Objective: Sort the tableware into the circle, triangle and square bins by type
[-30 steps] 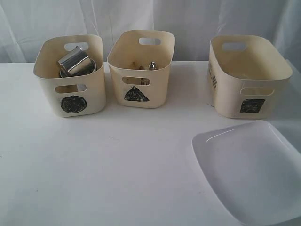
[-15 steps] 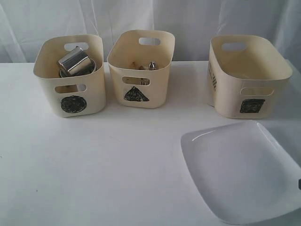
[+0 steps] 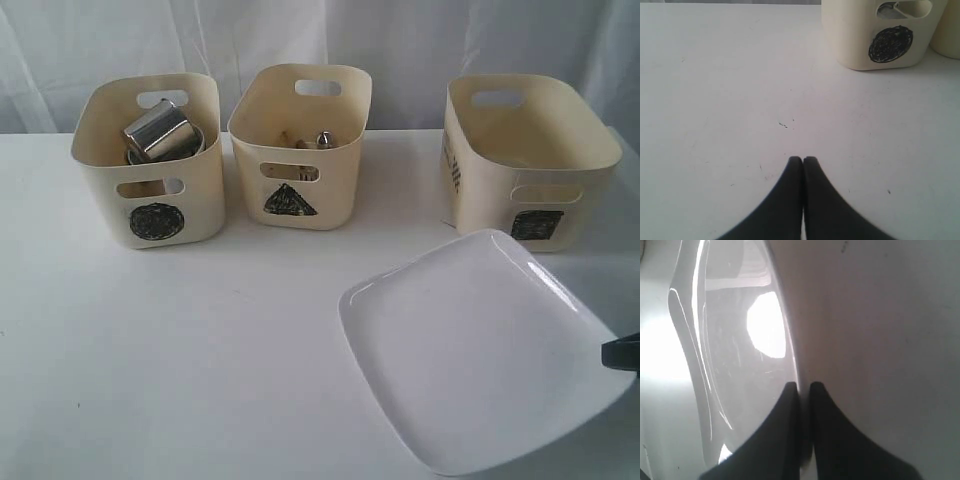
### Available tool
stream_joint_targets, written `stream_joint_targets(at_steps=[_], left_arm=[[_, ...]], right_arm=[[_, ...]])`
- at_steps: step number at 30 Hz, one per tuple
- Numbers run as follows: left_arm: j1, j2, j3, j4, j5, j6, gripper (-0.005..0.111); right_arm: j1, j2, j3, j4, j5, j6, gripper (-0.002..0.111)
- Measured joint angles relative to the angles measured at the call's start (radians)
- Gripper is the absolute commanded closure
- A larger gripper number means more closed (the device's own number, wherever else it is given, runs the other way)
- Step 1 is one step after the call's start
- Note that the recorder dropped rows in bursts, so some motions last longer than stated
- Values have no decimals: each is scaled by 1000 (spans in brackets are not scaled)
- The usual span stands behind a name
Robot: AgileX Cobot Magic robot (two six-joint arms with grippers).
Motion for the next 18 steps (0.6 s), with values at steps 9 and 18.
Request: stream_joint_targets(at_steps=[9, 18], left_arm=[[0, 0, 0, 0, 0, 0, 107], [0, 0, 0, 0, 0, 0, 107]], right_arm=[[0, 0, 0, 135, 109, -117, 108], [0, 0, 1, 113, 68, -124, 108]])
